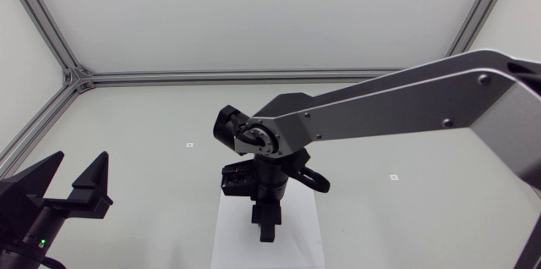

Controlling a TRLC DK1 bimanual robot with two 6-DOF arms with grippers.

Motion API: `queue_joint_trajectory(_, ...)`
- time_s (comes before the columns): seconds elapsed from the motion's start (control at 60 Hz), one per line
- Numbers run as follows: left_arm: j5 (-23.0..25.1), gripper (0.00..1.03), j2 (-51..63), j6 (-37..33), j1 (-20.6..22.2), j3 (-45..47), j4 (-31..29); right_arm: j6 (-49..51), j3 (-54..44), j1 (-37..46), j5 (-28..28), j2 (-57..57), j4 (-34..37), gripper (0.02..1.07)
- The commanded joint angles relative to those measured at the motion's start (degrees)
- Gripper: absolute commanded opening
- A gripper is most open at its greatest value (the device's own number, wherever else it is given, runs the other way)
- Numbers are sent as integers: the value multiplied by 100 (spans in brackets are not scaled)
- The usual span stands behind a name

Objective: Pick up the orange 2x2 brick with the right arm and stack it on top of the green 2x2 brick in the center

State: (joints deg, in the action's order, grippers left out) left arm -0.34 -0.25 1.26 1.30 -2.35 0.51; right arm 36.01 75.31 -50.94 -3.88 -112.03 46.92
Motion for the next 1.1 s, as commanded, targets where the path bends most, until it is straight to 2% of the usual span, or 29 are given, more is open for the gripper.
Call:
queue_joint_trajectory(0.0, 25, 99, -45, -73, -16, 235, -78, -59, -78, -57, -25, -144, 28, 46)
queue_joint_trajectory(1.083, 25, 99, -45, -73, -16, 235, -78, 108, -368, -48, 36, -21, 11, 46)
